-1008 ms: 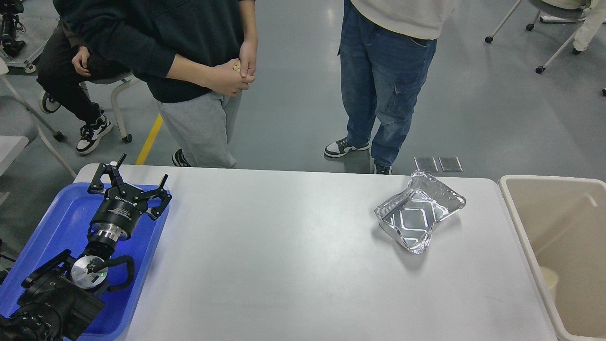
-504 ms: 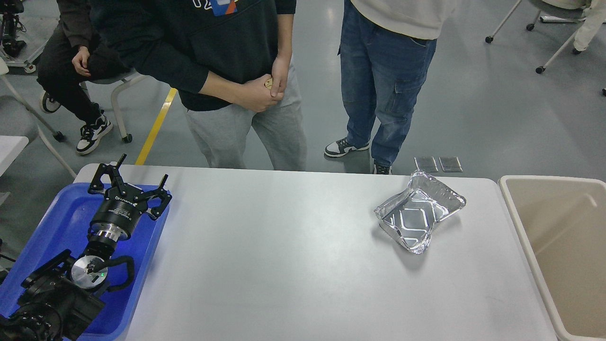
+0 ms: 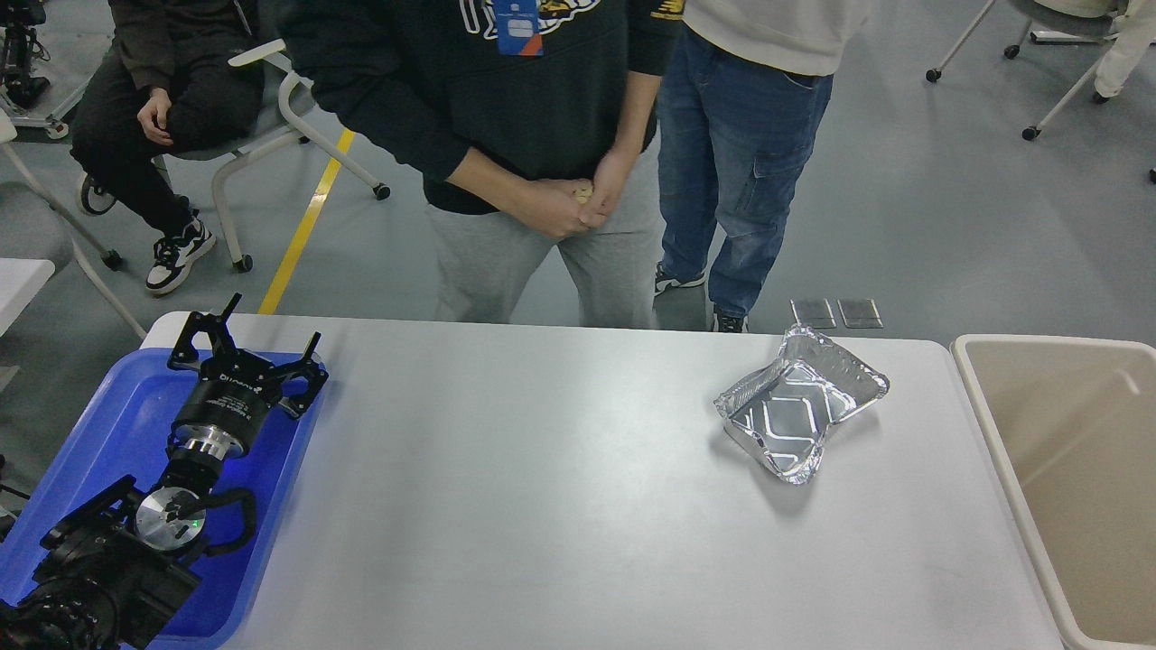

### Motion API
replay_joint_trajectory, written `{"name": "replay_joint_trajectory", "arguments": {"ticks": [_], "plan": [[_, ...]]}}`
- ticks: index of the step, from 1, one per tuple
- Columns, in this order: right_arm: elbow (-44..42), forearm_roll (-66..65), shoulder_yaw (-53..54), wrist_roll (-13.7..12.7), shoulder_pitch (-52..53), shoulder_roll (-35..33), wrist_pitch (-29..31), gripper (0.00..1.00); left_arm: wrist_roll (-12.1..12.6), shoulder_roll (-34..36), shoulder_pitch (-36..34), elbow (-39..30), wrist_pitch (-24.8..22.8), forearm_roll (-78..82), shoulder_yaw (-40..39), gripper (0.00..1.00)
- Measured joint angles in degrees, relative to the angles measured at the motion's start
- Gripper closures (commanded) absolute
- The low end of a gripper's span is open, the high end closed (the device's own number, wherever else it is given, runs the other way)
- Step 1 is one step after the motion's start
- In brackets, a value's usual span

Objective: Tidy desktop

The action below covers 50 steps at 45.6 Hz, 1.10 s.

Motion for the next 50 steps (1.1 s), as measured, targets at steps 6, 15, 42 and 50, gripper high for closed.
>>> {"name": "replay_joint_trajectory", "arguments": {"ticks": [6,15,42,50], "plan": [[6.59,0.73,4.75,1.69,1.27,-3.33,2.78,0.0,0.0,0.0,0.0,0.0,0.0,0.0,0.0,0.0],[26.22,1.02,14.92,7.43,1.21,-10.86,4.21,0.0,-0.03,0.0,0.0,0.0,0.0,-0.01,0.01,0.0],[50.57,-2.62,35.78,24.74,-10.57,-7.55,4.51,0.0,-0.03,0.0,0.0,0.01,0.0,0.0,0.0,0.0],[51.6,-3.1,37.47,28.94,-12.81,-1.78,1.48,0.0,-0.02,0.0,0.0,0.01,0.0,0.0,0.0,0.0]]}}
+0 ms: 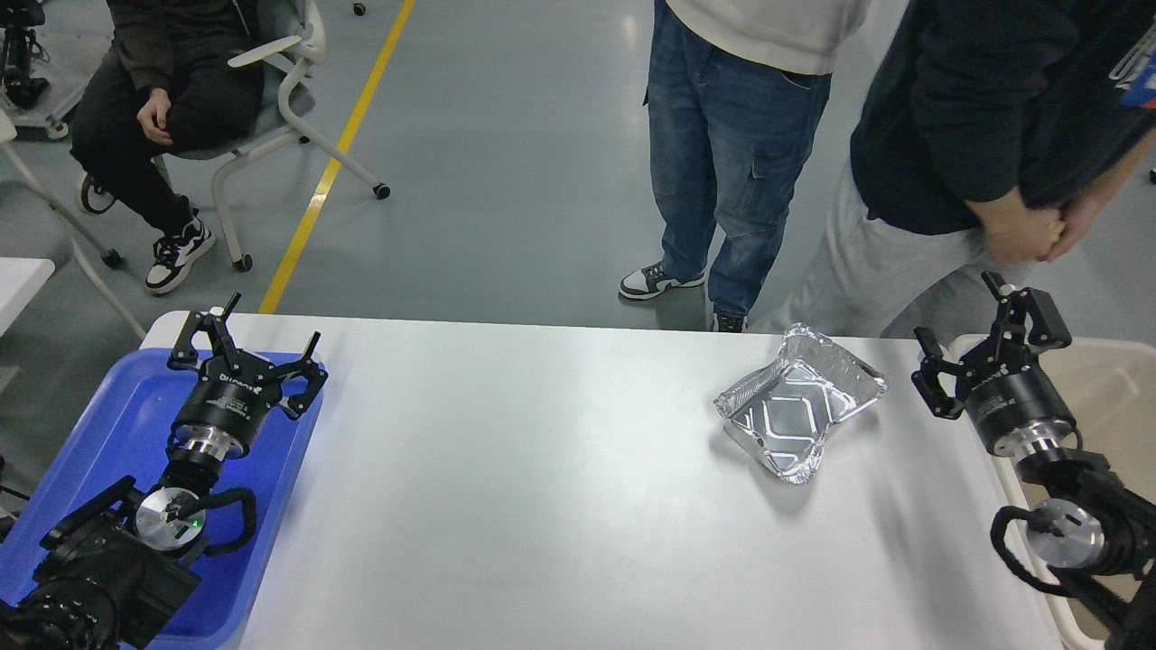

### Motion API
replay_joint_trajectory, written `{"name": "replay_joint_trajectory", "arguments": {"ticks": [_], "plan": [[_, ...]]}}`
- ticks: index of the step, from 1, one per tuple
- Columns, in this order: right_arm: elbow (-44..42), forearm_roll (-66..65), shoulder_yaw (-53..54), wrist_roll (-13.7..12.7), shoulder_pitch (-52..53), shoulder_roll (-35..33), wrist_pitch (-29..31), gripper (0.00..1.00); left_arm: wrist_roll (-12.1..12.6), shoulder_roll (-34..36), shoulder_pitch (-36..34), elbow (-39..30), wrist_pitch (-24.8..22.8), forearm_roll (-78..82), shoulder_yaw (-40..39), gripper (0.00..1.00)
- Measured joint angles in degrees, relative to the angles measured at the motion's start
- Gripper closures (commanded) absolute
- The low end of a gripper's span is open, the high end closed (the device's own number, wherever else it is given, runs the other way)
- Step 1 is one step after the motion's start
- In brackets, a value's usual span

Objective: Tidy desktop

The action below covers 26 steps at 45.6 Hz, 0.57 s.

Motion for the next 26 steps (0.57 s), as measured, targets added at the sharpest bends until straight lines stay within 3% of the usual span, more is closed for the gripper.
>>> {"name": "replay_joint_trajectory", "arguments": {"ticks": [13,26], "plan": [[-0.51,-0.21,1.13,4.43,-1.07,5.9,-3.5,0.0,0.0,0.0,0.0,0.0,0.0,0.0,0.0,0.0],[-2.47,-0.28,0.81,5.67,-1.19,7.93,-4.84,0.0,0.02,0.0,0.0,0.0,0.0,0.0,0.0,0.0]]}}
